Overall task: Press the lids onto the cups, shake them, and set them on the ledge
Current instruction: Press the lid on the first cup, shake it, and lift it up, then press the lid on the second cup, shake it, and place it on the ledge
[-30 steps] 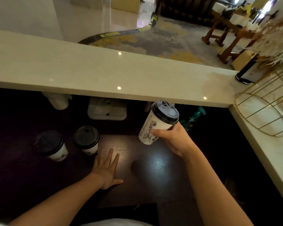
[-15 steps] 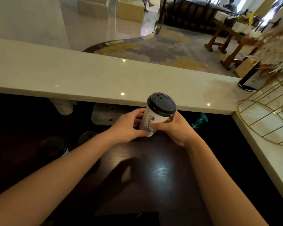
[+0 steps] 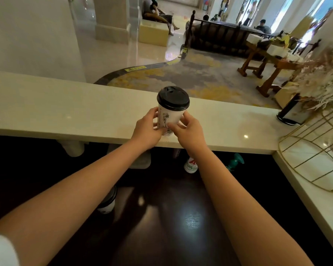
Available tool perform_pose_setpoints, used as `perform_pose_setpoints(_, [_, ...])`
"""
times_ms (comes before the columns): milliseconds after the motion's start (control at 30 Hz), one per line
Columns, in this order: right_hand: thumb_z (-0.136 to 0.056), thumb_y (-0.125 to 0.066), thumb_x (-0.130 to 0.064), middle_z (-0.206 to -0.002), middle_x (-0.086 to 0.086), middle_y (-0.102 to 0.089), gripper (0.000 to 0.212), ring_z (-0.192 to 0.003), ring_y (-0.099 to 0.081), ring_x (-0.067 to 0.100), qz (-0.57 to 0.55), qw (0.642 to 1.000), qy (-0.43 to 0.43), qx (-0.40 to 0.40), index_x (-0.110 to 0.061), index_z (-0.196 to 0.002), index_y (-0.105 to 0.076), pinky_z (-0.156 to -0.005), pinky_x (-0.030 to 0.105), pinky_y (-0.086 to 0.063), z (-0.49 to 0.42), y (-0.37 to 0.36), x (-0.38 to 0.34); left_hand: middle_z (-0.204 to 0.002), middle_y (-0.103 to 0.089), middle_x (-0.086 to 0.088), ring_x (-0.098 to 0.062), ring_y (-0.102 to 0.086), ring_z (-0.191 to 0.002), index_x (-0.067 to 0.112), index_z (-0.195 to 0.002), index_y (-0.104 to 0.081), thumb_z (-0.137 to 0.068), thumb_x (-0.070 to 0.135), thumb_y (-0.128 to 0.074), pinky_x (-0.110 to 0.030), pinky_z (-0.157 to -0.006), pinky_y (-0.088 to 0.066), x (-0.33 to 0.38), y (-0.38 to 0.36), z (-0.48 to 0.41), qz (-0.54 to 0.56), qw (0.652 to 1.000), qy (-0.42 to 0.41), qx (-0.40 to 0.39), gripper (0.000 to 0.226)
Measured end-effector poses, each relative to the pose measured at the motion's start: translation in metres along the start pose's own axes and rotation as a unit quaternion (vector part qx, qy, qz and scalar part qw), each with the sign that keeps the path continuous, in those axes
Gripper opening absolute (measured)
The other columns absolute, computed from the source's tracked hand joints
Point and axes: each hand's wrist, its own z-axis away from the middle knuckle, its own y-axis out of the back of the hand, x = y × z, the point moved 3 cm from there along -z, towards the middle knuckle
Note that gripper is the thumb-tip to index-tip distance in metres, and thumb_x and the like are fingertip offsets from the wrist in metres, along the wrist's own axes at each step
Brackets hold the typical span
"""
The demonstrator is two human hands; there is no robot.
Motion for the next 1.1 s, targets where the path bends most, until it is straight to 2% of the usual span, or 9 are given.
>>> perform_pose_setpoints(367, [-0.097, -0.065, -0.016, -0.119, -0.002, -0.073, 0.032, -0.115, -0.068, 0.019, 0.002, 0.998, -0.065, 0.004, -0.018, -0.128, -0.064, -0.091, 0.034, -0.057, 0.009, -0.014, 0.027, -0.142, -0.056, -0.002, -0.025, -0.061, -0.119, 0.022, -0.143, -0.042, -0.088, 0.018, -0.068, -0.032, -0.095, -0.049, -0.022, -0.018, -0.003, -0.045, 0.999, 0.005, -0.001, 0.06])
perform_pose_setpoints(533, [-0.098, -0.066, -0.022, -0.152, 0.011, -0.052, 0.065, -0.137, -0.054, 0.024, -0.006, 0.992, -0.115, 0.044, -0.008, -0.155, -0.038, -0.103, 0.029, -0.046, 0.016, 0.0, 0.018, -0.151, -0.043, -0.005, -0.025, -0.054, -0.127, 0.017, -0.15, -0.029, -0.089, 0.016, -0.063, -0.037, -0.102, -0.047, -0.026, -0.003, 0.0, -0.075, 0.996, 0.041, 0.017, 0.069])
perform_pose_setpoints(600, [-0.099, -0.062, -0.017, -0.138, 0.008, -0.064, 0.048, -0.124, -0.063, 0.019, -0.011, 0.989, -0.074, 0.127, -0.009, -0.145, -0.051, -0.098, 0.025, -0.05, 0.025, 0.015, 0.01, -0.146, -0.047, -0.002, -0.018, -0.054, -0.124, 0.017, -0.145, -0.037, -0.093, 0.012, -0.057, -0.029, -0.099, -0.047, -0.019, 0.022, 0.013, -0.01, 0.997, 0.004, 0.082, 0.056])
perform_pose_setpoints(667, [-0.099, -0.058, -0.014, -0.118, 0.004, -0.073, 0.029, -0.109, -0.07, 0.015, -0.038, 0.984, -0.016, 0.172, -0.013, -0.128, -0.063, -0.097, 0.037, -0.058, 0.04, 0.02, 0.003, -0.133, -0.058, 0.001, -0.01, -0.059, -0.116, 0.018, -0.131, -0.051, -0.095, 0.016, -0.053, -0.023, -0.095, -0.049, -0.017, 0.052, 0.033, 0.036, 0.985, -0.05, 0.161, 0.036])
perform_pose_setpoints(767, [-0.098, -0.059, -0.018, -0.1, -0.001, -0.078, 0.016, -0.099, -0.074, 0.014, -0.07, 0.993, 0.007, 0.096, -0.024, -0.107, -0.07, -0.093, 0.047, -0.06, 0.065, -0.007, 0.001, -0.117, -0.066, 0.004, -0.009, -0.063, -0.11, 0.019, -0.116, -0.06, -0.097, 0.02, -0.05, -0.025, -0.094, -0.05, -0.04, 0.084, 0.067, 0.058, 0.977, -0.049, 0.199, 0.021])
perform_pose_setpoints(900, [-0.082, -0.062, -0.049, -0.098, -0.002, -0.079, 0.014, -0.098, -0.075, 0.014, -0.081, 0.993, -0.056, -0.059, -0.05, -0.091, -0.073, -0.094, 0.048, -0.059, 0.089, -0.077, 0.028, -0.109, -0.069, 0.005, -0.003, -0.063, -0.105, 0.018, -0.114, -0.065, -0.099, 0.019, -0.047, -0.025, -0.092, -0.052, -0.096, 0.098, 0.107, 0.014, 0.978, 0.044, 0.203, 0.023])
perform_pose_setpoints(967, [-0.085, -0.064, -0.047, -0.106, -0.002, -0.078, 0.019, -0.103, -0.072, 0.011, -0.062, 0.986, -0.101, -0.115, -0.043, -0.102, -0.073, -0.099, 0.043, -0.057, 0.101, -0.11, 0.045, -0.113, -0.067, 0.004, -0.001, -0.061, -0.102, 0.018, -0.115, -0.064, -0.099, 0.019, -0.047, -0.015, -0.087, -0.05, -0.118, 0.1, 0.126, -0.014, 0.975, 0.091, 0.202, 0.024])
perform_pose_setpoints(1033, [-0.096, -0.064, -0.032, -0.122, 0.001, -0.074, 0.031, -0.11, -0.065, 0.007, -0.025, 0.977, -0.135, -0.162, -0.024, -0.125, -0.07, -0.101, 0.025, -0.049, 0.114, -0.138, 0.059, -0.116, -0.066, 0.001, -0.004, -0.059, -0.102, 0.015, -0.118, -0.063, -0.098, 0.018, -0.048, -0.007, -0.081, -0.044, -0.135, 0.099, 0.144, -0.045, 0.969, 0.128, 0.205, 0.025])
perform_pose_setpoints(1100, [-0.101, -0.06, -0.029, -0.136, 0.001, -0.066, 0.042, -0.122, -0.059, 0.009, -0.02, 0.966, -0.176, -0.19, -0.016, -0.14, -0.06, -0.101, 0.02, -0.043, 0.125, -0.158, 0.068, -0.122, -0.064, -0.003, -0.013, -0.058, -0.111, 0.014, -0.123, -0.061, -0.098, 0.02, -0.048, -0.019, -0.089, -0.047, -0.15, 0.095, 0.158, -0.065, 0.964, 0.157, 0.203, 0.028])
